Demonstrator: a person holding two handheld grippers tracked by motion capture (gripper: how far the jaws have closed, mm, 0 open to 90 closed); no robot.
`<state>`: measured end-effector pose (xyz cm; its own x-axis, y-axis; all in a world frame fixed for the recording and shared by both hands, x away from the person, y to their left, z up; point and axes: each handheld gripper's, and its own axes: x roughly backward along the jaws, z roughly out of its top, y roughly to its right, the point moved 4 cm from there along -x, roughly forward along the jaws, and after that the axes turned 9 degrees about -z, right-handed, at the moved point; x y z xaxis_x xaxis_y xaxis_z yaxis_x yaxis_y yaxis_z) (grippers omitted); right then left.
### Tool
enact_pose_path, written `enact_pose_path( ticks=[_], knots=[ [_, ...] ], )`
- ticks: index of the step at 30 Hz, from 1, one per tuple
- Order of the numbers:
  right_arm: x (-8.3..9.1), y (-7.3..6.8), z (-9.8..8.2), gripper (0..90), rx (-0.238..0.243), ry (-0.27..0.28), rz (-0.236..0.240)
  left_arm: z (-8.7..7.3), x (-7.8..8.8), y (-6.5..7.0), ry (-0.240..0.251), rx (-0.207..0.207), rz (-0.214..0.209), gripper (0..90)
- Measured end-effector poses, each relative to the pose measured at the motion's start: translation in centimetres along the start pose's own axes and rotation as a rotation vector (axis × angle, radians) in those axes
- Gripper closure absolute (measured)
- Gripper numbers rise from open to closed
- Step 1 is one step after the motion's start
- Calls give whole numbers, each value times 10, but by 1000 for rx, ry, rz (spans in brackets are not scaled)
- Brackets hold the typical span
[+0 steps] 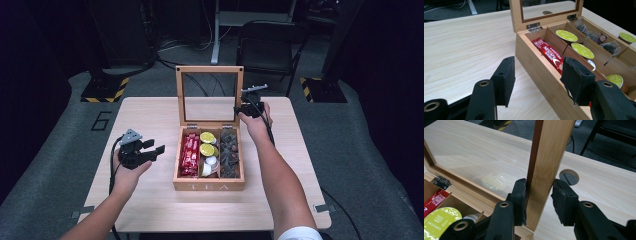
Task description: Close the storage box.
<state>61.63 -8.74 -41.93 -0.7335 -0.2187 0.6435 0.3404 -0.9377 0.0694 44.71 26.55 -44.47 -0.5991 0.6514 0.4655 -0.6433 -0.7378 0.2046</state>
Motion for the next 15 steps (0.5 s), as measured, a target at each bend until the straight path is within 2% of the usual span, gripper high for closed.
enact_pose_path(
  ticks=[11, 15],
  knots=[
    [-5, -2, 3, 557, -5, 7, -5, -1, 2, -1, 4, 7, 1, 446],
    [-5, -4, 3, 567, 1, 5, -2, -1, 3, -2, 13, 8, 7, 445]
  ],
)
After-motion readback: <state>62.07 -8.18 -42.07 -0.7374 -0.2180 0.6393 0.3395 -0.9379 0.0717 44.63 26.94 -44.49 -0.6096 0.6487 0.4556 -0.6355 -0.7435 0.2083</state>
